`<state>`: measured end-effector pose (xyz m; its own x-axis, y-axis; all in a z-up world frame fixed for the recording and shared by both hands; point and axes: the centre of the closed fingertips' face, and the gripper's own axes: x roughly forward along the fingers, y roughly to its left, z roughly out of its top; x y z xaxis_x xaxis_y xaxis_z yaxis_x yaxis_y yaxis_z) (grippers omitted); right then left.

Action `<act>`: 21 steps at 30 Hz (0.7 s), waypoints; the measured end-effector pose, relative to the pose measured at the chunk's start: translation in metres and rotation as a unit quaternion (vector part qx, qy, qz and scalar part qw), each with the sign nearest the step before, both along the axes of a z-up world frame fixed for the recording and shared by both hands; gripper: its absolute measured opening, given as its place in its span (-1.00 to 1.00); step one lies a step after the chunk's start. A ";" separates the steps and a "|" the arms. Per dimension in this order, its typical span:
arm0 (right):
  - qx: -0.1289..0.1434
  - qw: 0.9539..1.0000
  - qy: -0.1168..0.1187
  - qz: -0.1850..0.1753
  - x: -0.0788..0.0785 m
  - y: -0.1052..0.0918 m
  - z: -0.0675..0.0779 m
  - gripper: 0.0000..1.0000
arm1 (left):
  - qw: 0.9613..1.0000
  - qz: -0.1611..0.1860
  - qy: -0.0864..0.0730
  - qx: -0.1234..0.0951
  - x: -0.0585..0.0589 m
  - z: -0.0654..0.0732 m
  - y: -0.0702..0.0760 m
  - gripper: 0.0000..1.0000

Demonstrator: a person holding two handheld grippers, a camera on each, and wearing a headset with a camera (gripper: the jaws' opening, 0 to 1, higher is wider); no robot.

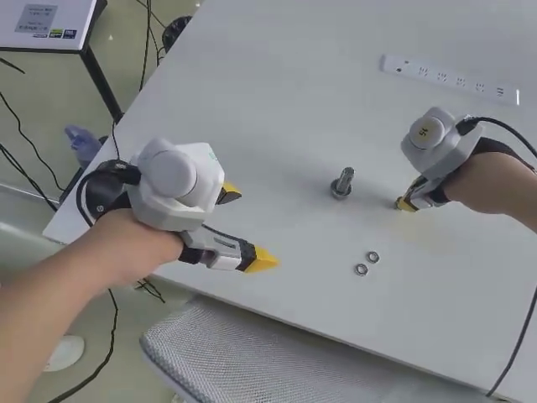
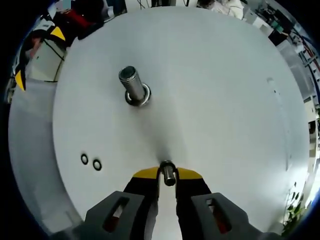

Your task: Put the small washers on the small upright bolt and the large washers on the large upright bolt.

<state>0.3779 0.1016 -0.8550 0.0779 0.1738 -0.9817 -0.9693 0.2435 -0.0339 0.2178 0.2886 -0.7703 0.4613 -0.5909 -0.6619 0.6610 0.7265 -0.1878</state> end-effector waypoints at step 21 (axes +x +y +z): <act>-0.003 1.000 0.001 0.003 -0.003 -0.002 -0.005 -0.77 | 1.000 -0.004 0.003 0.002 0.000 -0.001 0.002 0.41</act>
